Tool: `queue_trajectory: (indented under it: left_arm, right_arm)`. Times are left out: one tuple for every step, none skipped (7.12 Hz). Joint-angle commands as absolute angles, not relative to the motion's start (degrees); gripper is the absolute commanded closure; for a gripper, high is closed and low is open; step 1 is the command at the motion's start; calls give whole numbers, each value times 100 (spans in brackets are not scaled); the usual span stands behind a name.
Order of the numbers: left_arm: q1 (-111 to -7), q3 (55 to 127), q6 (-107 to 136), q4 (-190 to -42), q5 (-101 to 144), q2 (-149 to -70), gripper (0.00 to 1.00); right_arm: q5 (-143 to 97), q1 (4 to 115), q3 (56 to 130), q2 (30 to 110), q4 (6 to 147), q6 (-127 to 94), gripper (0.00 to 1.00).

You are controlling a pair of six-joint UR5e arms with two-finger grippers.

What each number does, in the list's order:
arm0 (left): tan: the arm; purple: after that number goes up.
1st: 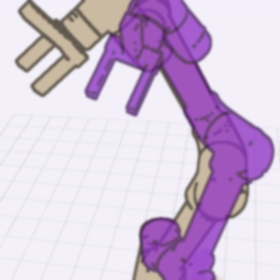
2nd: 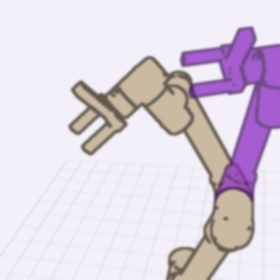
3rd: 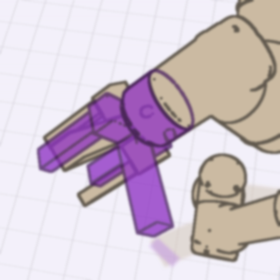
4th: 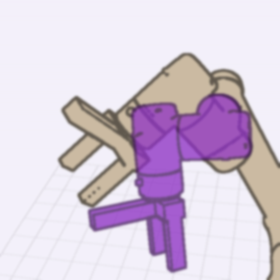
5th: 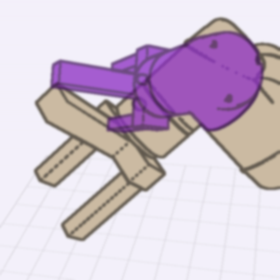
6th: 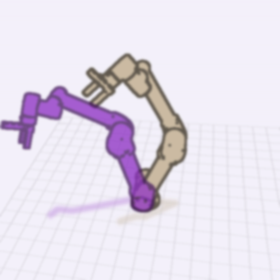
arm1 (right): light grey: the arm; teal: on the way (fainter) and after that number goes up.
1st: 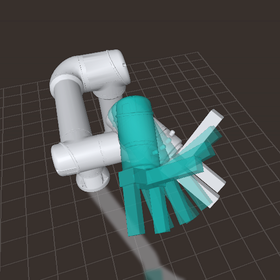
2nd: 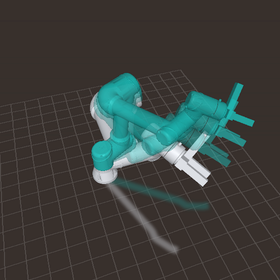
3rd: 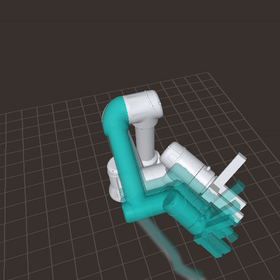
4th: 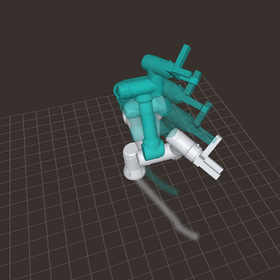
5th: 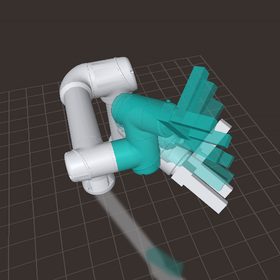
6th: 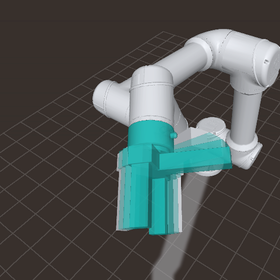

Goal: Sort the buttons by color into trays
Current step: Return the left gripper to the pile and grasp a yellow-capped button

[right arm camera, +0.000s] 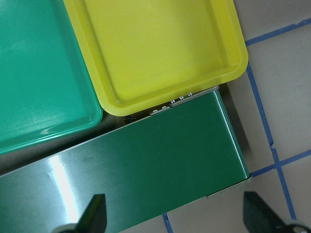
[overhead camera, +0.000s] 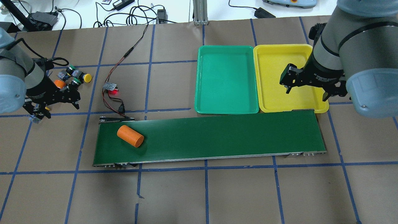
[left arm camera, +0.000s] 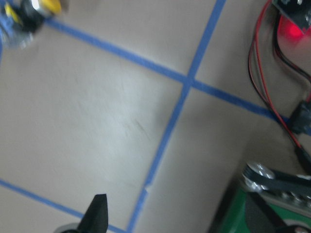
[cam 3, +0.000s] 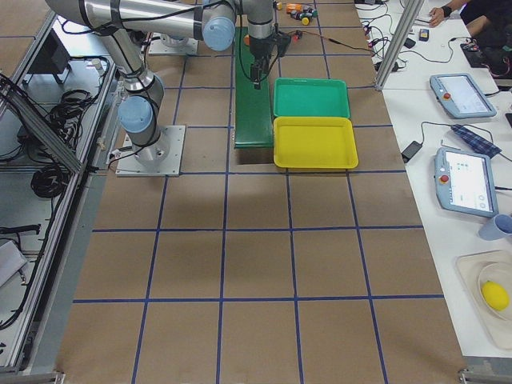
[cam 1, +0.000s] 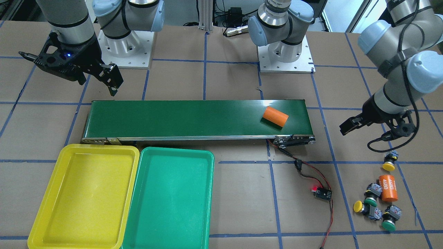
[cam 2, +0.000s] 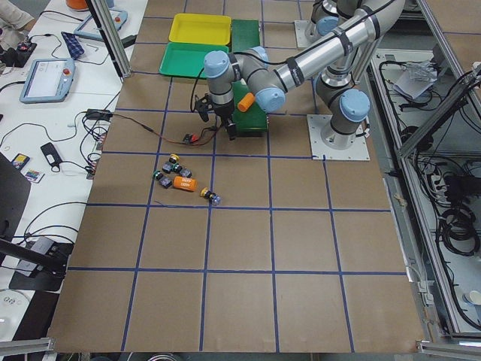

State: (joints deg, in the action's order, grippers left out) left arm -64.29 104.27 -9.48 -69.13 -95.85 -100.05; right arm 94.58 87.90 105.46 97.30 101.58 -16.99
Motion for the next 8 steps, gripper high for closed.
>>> queue_trajectory:
  left_arm:
    - [-5629,10037,-2979,-5977,-9633,-10720,0]
    - [-5408,10046,-4015,-5611,-9624,-11027,0]
    - [-5231,9889,-4669,-5538,-9624,-11326,0]
    - [-5186,9801,-4876,-5024,-9581,-11599,0]
    - [-5186,9730,-5374,-4653,-9563,-11889,0]
    - [-5186,9747,-5475,-4606,-9563,-12083,0]
    - [-5186,9860,-5519,-4571,-9589,-12128,0]
    - [-5186,9879,-5520,-4579,-9571,-12164,0]
  right_arm:
    - [9448,8719,10529,9729,10291,-1661,0]
    - [9440,8658,10538,9729,10301,-1644,0]
    - [9431,8657,10547,9729,10275,-1670,0]
    - [9448,8657,10547,9738,10231,-1679,0]
    - [9474,8657,10556,9738,10170,-1679,0]
    - [9466,8657,10617,9747,10169,-1679,0]
    - [9475,8657,10730,9808,10169,-1679,0]
    - [9475,8640,10784,9861,10265,-1670,0]
